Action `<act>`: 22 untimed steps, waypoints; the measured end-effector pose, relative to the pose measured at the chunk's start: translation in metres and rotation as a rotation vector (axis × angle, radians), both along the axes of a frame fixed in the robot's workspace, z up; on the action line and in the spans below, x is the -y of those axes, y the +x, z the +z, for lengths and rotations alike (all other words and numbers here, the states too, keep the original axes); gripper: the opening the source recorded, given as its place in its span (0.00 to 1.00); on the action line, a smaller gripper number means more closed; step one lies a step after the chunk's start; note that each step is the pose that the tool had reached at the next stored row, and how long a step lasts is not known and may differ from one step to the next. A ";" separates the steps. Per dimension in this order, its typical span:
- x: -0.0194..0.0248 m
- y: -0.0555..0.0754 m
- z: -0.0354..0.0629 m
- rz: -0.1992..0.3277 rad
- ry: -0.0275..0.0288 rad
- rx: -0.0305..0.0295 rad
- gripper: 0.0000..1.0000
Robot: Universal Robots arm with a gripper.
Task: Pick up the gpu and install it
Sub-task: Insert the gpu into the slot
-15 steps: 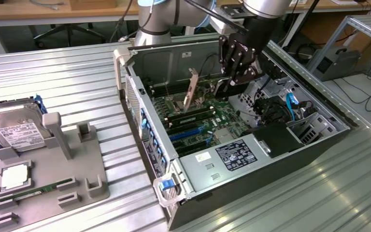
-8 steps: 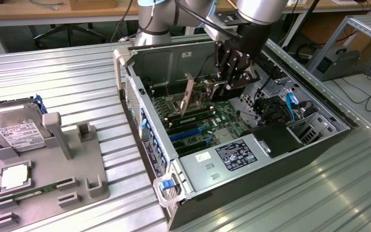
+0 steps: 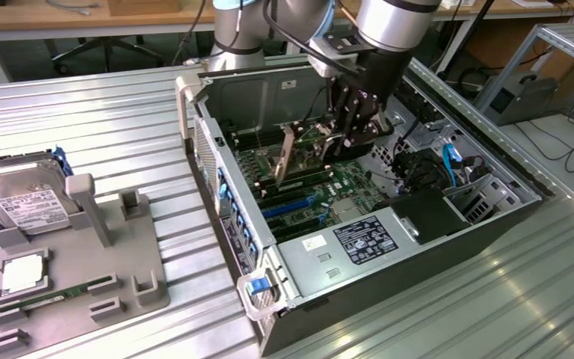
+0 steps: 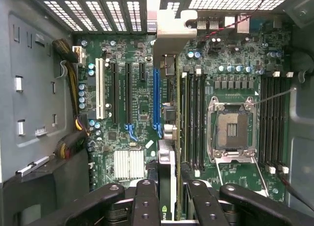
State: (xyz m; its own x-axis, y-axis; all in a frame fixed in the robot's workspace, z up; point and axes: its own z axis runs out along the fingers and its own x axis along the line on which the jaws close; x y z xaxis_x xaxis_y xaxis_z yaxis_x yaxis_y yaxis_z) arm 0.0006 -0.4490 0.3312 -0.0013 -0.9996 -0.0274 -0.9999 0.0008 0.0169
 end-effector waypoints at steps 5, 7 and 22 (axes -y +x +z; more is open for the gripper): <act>0.0000 -0.007 -0.0103 0.002 0.0000 0.0039 0.27; 0.0000 -0.010 -0.0148 0.002 -0.0002 0.0054 0.27; 0.0000 -0.022 -0.0392 0.004 -0.0001 0.0090 0.27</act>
State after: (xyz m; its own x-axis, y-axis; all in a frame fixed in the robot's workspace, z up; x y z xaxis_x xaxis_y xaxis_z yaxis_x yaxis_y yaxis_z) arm -0.0210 -0.4490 0.2920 0.0028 -0.9996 -0.0273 -1.0000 -0.0030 0.0079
